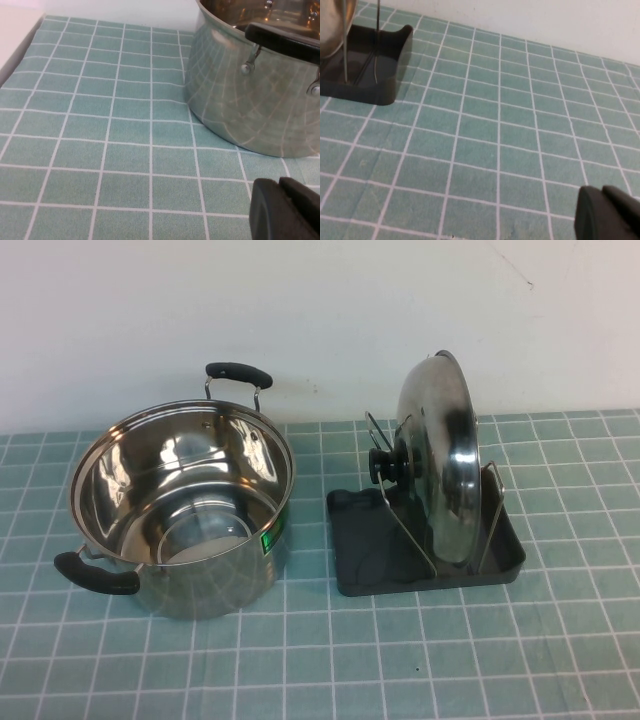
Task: Put pot lid on rack
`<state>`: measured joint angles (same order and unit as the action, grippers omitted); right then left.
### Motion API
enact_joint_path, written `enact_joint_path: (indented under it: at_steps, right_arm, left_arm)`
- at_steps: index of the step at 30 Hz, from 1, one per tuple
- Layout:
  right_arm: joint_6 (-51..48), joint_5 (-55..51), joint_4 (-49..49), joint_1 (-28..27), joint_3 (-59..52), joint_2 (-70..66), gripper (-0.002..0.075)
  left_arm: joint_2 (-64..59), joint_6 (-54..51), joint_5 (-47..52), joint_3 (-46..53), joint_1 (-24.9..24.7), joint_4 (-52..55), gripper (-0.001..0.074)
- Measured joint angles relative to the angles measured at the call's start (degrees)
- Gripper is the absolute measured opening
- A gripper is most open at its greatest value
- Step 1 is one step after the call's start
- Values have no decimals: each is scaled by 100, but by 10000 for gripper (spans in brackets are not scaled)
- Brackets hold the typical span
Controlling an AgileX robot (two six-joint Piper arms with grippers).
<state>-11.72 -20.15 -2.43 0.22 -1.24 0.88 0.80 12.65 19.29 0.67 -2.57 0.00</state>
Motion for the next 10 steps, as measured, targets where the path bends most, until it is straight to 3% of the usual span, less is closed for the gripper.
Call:
enact_joint_path:
  at_steps: [10]
  right_arm:
    - [181,-9,0,-98,0,0,-1]
  left_arm:
    - [0,0,0,0,0,0,-2]
